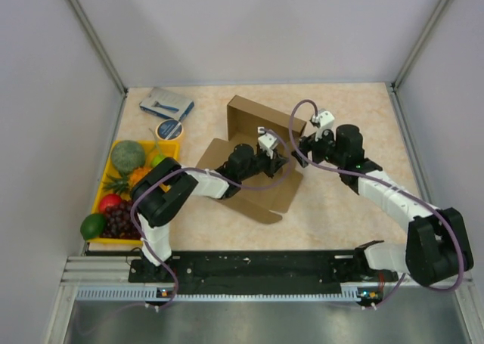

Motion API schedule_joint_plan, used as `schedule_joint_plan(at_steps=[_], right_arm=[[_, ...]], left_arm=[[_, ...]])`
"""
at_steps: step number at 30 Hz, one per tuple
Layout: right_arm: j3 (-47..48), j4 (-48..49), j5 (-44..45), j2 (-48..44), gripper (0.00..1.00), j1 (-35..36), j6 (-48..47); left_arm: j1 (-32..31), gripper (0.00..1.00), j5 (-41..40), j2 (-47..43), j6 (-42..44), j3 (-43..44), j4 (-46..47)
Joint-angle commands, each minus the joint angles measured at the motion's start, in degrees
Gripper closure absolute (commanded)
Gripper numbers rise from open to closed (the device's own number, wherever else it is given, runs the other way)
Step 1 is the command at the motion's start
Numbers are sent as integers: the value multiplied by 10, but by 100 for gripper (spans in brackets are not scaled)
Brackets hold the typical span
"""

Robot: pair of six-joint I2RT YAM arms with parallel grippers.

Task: Fold the paper box

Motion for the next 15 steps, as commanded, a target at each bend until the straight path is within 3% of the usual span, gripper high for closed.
schedule_joint_plan(at_steps=[1,6,10,15], right_arm=[[26,108,-86,42,29,-14,-59],[-11,235,-77,73,31,-13,-43],[-28,287,-26,90,30,-13,-48],[-33,328,37,113,23,-14,-52]], left_arm=[[26,99,67,10,17,31,-52],[50,100,115,25,33,85,-109],[59,100,181,49,46,153,-217],[66,100,179,55,36,155,-207]])
